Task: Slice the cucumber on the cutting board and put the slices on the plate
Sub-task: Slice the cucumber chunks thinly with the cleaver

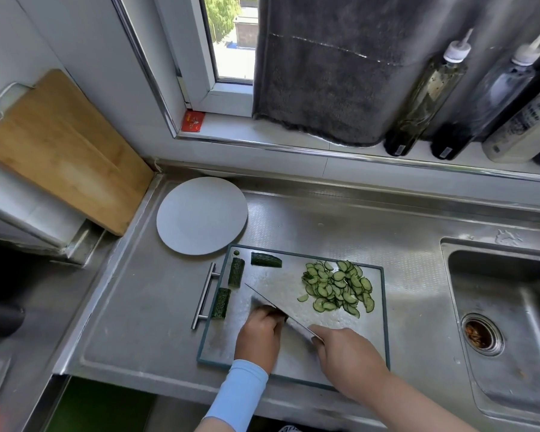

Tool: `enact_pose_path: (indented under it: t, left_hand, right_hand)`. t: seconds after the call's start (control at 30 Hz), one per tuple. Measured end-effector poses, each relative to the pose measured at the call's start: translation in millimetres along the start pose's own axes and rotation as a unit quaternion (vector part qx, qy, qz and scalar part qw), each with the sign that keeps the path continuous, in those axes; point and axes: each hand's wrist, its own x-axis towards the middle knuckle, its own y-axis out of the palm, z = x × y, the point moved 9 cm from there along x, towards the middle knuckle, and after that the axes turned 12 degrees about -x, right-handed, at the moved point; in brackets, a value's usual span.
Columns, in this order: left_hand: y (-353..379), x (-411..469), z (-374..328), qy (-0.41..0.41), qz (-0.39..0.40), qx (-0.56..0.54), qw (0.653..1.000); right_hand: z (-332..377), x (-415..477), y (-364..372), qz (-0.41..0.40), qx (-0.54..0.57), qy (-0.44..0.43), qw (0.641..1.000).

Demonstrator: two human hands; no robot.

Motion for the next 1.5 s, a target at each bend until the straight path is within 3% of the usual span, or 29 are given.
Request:
enact_pose_path:
  t: [0.23, 0.93, 1.5]
  left_hand:
    - [2, -2, 4, 0.004, -0.001, -0.012, 1.0]
    - [-3, -1, -2, 0.006, -0.001, 0.003, 1.0]
    - [-1, -4, 6, -0.01, -0.013, -0.02, 1.0]
  right_hand:
    - [11, 23, 6, 0.028, 0.037, 0.0, 0.999]
    - [-4, -23, 3, -0.022, -0.027, 0.0, 0.999]
    - [22, 18, 5, -0.005, -0.011, -0.004, 1.0]
